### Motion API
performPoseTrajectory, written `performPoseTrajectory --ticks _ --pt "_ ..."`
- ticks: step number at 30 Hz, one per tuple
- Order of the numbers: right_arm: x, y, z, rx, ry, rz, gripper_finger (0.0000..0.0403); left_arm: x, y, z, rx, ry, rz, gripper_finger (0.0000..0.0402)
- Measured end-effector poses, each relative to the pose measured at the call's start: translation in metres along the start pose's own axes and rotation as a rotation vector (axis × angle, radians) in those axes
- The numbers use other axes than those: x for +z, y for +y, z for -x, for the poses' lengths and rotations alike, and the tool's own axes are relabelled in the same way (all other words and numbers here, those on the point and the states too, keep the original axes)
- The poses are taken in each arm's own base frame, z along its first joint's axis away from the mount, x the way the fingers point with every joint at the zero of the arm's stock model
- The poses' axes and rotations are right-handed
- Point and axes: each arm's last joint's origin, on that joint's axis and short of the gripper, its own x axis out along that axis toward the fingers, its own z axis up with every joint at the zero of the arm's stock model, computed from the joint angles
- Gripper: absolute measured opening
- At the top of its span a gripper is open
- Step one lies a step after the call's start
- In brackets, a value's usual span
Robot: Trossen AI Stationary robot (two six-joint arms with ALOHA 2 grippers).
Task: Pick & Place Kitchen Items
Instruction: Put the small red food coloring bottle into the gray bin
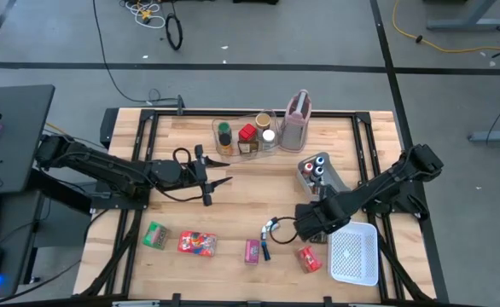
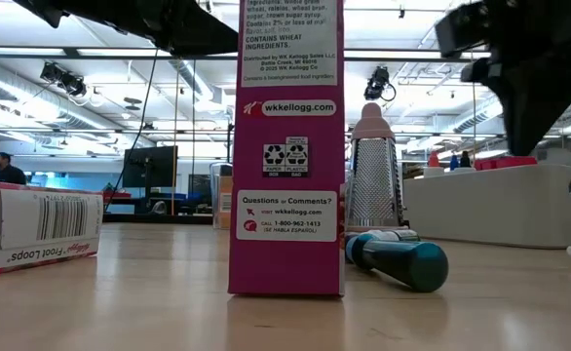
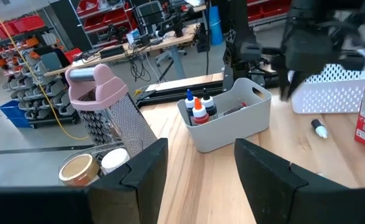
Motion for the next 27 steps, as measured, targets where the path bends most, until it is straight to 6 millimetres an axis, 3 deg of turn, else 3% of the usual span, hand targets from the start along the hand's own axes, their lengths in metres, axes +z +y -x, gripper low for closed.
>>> performPoseTrajectory --ticks 7,12,16,27 --pt "0.005 0.014 -0.024 0.189 -0.089 -0.017 0.0081 -0.002 0.0 0.0 -0.003 0.015 -0.007 0.0194" --pt "0.005 0.013 -0.034 0.205 -0.109 -0.011 0.0106 -0.003 -0.001 0.0 -0.007 0.034 -0.031 0.0194" --pt "0.005 0.012 -0.042 0.318 -0.069 -0.039 0.012 -0.006 -0.001 0.0 -0.011 0.055 -0.043 0.0194" --pt "-0.004 0.018 -0.046 0.367 0.003 -0.102 0.0173 -0.007 -0.001 0.0 -0.006 0.07 -0.077 0.0194"
